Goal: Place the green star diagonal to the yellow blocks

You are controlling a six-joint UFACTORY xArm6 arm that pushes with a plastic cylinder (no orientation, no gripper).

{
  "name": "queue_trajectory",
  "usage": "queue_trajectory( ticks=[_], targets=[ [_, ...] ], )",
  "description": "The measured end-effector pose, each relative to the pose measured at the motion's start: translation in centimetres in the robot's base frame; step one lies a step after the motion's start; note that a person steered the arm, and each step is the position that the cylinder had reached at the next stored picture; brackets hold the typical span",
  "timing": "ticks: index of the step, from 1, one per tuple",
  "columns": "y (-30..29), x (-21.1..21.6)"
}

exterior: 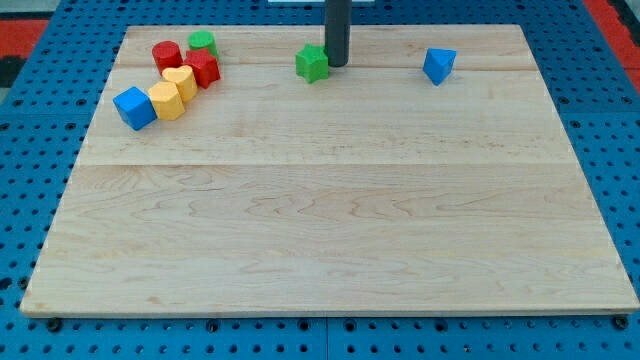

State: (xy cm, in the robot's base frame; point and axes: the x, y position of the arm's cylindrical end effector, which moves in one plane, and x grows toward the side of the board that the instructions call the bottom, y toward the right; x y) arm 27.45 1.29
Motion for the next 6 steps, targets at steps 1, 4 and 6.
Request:
queue_trajectory(
  ticks=[1, 4, 6],
  targets=[
    [0.0, -1.2],
    [-0.4, -4.0],
    [-5.1, 2.7]
  ],
)
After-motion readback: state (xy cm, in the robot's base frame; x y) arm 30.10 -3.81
